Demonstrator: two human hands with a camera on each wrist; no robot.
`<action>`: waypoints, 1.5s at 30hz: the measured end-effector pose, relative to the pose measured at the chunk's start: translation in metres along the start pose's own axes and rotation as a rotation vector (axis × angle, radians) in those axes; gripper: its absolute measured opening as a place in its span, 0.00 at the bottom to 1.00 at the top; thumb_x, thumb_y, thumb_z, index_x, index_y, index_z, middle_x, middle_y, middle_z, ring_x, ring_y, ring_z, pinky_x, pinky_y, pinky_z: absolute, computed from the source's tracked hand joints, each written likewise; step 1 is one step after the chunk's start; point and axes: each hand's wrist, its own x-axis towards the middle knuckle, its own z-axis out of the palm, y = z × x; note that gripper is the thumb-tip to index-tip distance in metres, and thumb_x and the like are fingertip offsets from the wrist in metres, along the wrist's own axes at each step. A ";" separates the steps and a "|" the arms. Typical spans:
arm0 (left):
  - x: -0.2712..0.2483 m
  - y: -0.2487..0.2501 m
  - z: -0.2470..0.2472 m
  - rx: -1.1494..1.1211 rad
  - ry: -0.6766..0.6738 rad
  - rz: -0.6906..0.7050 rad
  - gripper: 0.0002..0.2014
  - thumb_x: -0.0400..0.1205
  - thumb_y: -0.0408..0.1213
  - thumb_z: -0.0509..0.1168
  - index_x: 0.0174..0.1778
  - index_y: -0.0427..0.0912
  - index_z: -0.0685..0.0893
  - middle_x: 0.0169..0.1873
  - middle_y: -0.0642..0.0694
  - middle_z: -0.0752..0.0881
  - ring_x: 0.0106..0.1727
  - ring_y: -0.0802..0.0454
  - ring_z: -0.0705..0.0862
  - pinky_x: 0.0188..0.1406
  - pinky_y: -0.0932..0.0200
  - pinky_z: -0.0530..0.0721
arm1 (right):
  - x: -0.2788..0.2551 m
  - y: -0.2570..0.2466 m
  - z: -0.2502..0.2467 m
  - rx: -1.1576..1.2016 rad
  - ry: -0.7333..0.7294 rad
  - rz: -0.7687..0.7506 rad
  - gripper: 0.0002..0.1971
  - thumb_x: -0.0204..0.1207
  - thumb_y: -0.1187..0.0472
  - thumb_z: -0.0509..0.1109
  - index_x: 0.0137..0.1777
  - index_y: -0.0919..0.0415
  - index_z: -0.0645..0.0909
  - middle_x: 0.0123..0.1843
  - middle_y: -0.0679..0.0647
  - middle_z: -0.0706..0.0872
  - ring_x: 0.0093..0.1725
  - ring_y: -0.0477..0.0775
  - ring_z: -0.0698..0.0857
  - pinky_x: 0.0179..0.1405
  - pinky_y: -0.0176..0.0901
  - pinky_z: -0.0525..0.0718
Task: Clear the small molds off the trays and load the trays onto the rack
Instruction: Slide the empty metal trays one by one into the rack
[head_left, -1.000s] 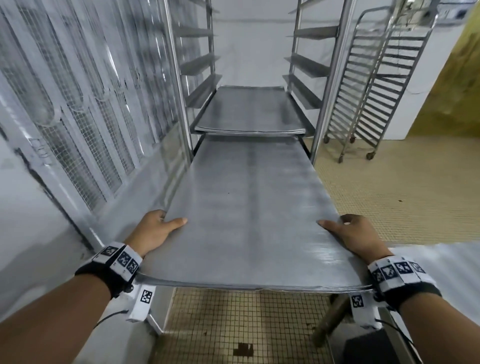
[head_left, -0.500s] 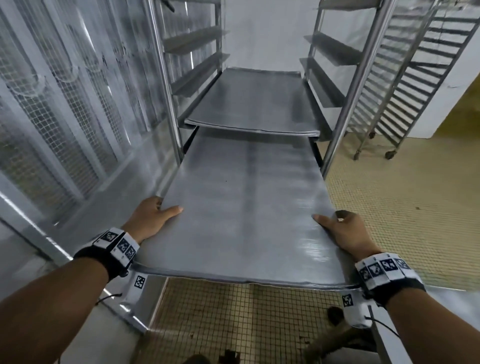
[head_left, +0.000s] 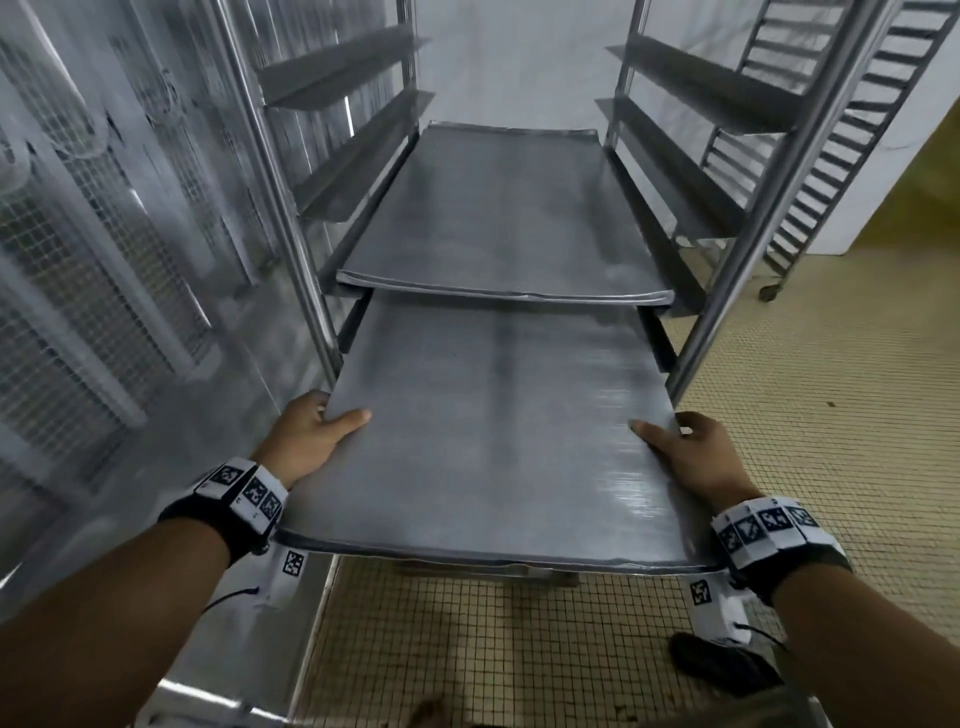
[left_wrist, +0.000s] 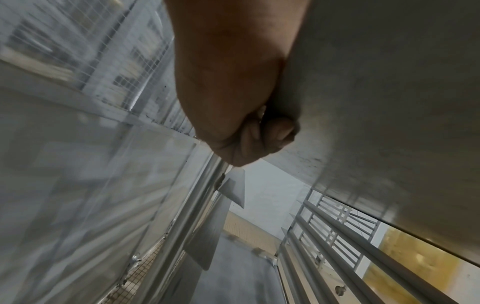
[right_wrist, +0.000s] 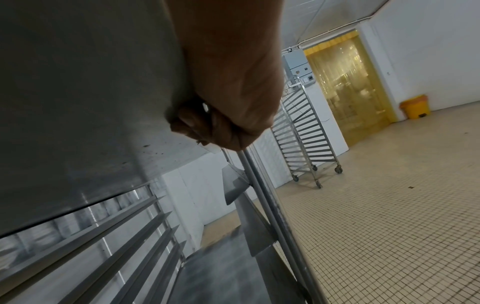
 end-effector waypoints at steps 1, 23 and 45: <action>0.010 0.000 0.000 -0.029 -0.003 -0.001 0.18 0.70 0.55 0.79 0.42 0.45 0.87 0.37 0.54 0.94 0.40 0.49 0.93 0.47 0.48 0.91 | 0.006 -0.004 0.002 -0.004 0.005 -0.004 0.19 0.70 0.44 0.81 0.49 0.58 0.86 0.41 0.46 0.90 0.40 0.47 0.89 0.36 0.39 0.83; 0.024 0.029 -0.025 0.824 -0.161 0.094 0.41 0.78 0.65 0.68 0.84 0.48 0.66 0.78 0.39 0.72 0.76 0.36 0.74 0.72 0.40 0.76 | 0.004 -0.033 -0.013 -0.585 0.019 -0.180 0.29 0.76 0.37 0.69 0.70 0.56 0.79 0.64 0.59 0.85 0.59 0.65 0.86 0.57 0.54 0.84; -0.045 0.048 0.076 1.013 -0.294 0.716 0.41 0.84 0.71 0.38 0.69 0.50 0.87 0.72 0.43 0.84 0.76 0.38 0.79 0.75 0.41 0.75 | -0.046 -0.041 0.065 -0.846 -0.179 -0.867 0.28 0.81 0.31 0.59 0.66 0.50 0.85 0.70 0.49 0.85 0.70 0.54 0.83 0.63 0.51 0.83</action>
